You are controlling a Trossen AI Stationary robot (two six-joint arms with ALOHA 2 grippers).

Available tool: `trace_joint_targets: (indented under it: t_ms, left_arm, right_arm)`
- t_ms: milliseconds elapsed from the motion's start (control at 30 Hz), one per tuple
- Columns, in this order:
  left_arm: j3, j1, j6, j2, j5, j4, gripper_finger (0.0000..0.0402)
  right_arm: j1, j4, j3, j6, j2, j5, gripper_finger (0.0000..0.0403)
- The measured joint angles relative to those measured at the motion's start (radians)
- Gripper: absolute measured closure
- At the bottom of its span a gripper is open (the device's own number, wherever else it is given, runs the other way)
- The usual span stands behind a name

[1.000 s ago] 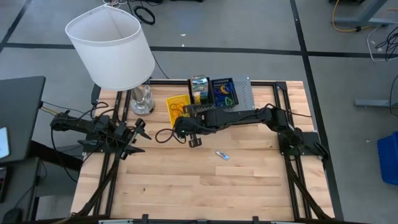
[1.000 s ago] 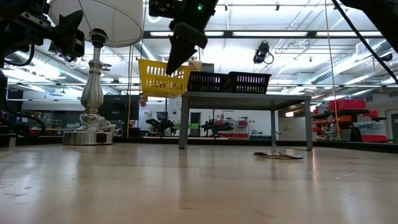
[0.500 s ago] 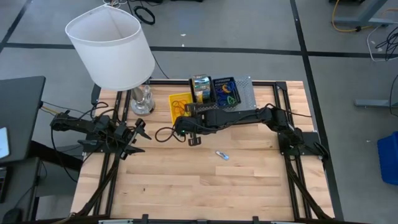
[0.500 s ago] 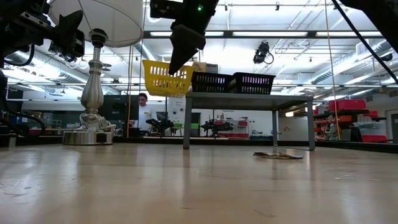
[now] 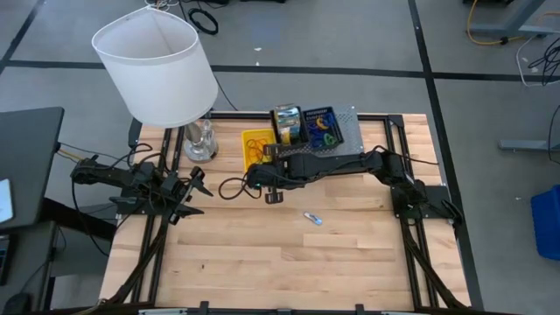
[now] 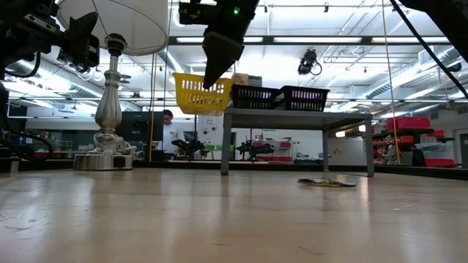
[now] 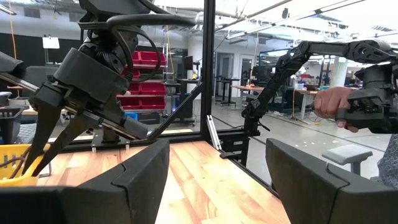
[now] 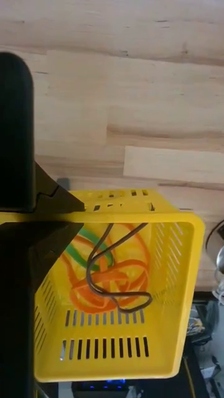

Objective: Pick & Place Office Desk Supplies
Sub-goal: Put the yellow bin on the shelf

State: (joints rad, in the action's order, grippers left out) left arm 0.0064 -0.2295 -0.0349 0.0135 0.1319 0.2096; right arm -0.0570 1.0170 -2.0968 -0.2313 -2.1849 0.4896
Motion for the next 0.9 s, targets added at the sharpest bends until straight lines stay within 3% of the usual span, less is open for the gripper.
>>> trace_joint_targets:
  t_ms: [900]
  left_arm:
    - [0.0, 0.0, 0.0, 0.001, 0.0, 0.0, 0.0133]
  right_arm:
    - [0.0, 0.043, -0.001, 0.051, 0.001, 0.04, 0.0396]
